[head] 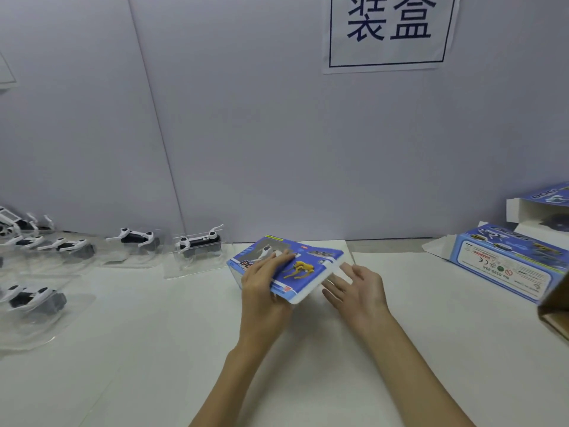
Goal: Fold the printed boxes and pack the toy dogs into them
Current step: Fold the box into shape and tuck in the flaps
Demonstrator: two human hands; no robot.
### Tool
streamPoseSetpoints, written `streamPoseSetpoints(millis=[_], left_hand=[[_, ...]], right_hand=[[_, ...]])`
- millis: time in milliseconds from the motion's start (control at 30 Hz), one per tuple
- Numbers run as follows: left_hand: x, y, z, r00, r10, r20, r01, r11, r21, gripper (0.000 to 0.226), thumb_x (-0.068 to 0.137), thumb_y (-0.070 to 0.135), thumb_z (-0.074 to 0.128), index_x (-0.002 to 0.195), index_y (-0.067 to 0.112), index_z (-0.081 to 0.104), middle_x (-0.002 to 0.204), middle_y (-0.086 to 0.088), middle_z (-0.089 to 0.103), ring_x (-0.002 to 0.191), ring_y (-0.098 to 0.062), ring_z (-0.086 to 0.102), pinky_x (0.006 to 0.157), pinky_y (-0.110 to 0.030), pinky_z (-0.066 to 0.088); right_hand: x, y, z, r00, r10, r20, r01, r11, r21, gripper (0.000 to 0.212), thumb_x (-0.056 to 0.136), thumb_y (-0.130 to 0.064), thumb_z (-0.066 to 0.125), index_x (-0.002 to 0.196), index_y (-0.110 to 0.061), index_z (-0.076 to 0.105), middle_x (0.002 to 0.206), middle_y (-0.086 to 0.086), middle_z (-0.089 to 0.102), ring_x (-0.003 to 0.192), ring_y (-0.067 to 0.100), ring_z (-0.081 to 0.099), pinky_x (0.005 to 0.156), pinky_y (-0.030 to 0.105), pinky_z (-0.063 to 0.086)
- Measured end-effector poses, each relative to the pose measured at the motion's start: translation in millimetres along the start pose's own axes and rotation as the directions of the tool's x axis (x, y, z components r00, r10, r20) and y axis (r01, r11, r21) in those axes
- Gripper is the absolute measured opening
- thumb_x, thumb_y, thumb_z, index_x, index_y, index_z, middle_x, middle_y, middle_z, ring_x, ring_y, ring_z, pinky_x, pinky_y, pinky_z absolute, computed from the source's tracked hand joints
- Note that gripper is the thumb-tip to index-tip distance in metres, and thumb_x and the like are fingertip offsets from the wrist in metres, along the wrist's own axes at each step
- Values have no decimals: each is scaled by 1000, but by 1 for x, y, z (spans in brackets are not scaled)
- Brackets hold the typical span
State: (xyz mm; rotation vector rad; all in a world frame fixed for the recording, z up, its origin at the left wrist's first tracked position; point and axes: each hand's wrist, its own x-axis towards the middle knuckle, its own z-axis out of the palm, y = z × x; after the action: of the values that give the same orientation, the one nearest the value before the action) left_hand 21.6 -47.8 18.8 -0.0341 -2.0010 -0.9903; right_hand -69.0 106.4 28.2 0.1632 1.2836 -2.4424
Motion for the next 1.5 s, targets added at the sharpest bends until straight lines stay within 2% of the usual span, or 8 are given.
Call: streamPoseSetpoints(millis=[200, 433, 667, 900, 1067, 1267, 1367, 1500], left_hand=[[12, 3, -18, 986, -145, -86, 113, 945, -307, 59, 81, -16, 68, 123, 25, 70, 124, 10, 73, 119, -16, 67, 96, -27, 55], [16, 7, -27, 984, -117, -136, 51, 908, -415, 39, 96, 36, 70, 131, 29, 57, 139, 0, 64, 132, -27, 58, 105, -44, 50], [13, 7, -20, 979, 204, -3, -200, 958, -205, 103, 78, 34, 92, 155, 30, 24, 159, 6, 37, 147, -19, 41, 111, -16, 40], [15, 15, -22, 997, -66, -36, 36, 838, -545, 56, 90, 21, 79, 130, 35, 43, 131, 2, 65, 117, -28, 70, 80, -33, 64], [16, 19, -23, 979, -183, 88, 197, 752, -630, 45, 96, 23, 70, 133, 41, 53, 141, -5, 60, 116, -32, 71, 73, -39, 65], [9, 20, -18, 973, -141, 186, 222, 800, -558, 31, 97, 33, 65, 123, 44, 52, 138, 7, 56, 109, -26, 74, 73, -34, 65], [7, 19, -19, 969, -131, 208, 223, 824, -521, 25, 96, 42, 66, 115, 38, 50, 129, -15, 56, 110, -29, 73, 71, -33, 64], [10, 22, -19, 980, -126, 154, 184, 865, -467, 28, 93, 56, 65, 107, 36, 51, 131, 14, 53, 128, -29, 62, 82, -45, 64]], right_hand=[[-10, 14, 17, 802, -482, 353, 597, 666, -447, 46, 109, -19, 30, 129, -28, 71, 133, -15, 69, 127, 5, 61, 107, 35, 48], [-18, 27, 20, 577, -636, 513, 793, 286, -537, 28, 100, -34, 66, 128, -35, 63, 113, -27, 69, 103, 3, 69, 81, 9, 49], [-22, 15, 20, 514, -821, 250, 783, 329, -529, 17, 95, -47, 64, 101, -32, 69, 82, -16, 72, 79, 8, 70, 67, 10, 49], [-35, 9, 30, 559, -760, 331, 776, 340, -531, 68, 90, -68, 50, 145, -30, 56, 123, -11, 55, 118, 11, 60, 92, 21, 54], [-37, 10, 31, 599, -639, 482, 801, 484, -354, 64, 95, -55, 51, 155, -34, 40, 152, -25, 46, 141, 0, 45, 109, 27, 49], [-35, 0, 25, 624, -654, 427, 781, 528, -334, 34, 103, -48, 38, 114, -24, 59, 105, -10, 72, 88, 23, 78, 58, 28, 62], [-36, 3, 28, 629, -668, 398, 777, 529, -340, 29, 105, -44, 43, 100, -19, 57, 93, -4, 71, 84, 24, 78, 54, 30, 61], [-38, 1, 31, 595, -725, 346, 797, 478, -370, 20, 97, -28, 44, 87, -24, 60, 91, 9, 61, 89, 42, 67, 67, 58, 57]])
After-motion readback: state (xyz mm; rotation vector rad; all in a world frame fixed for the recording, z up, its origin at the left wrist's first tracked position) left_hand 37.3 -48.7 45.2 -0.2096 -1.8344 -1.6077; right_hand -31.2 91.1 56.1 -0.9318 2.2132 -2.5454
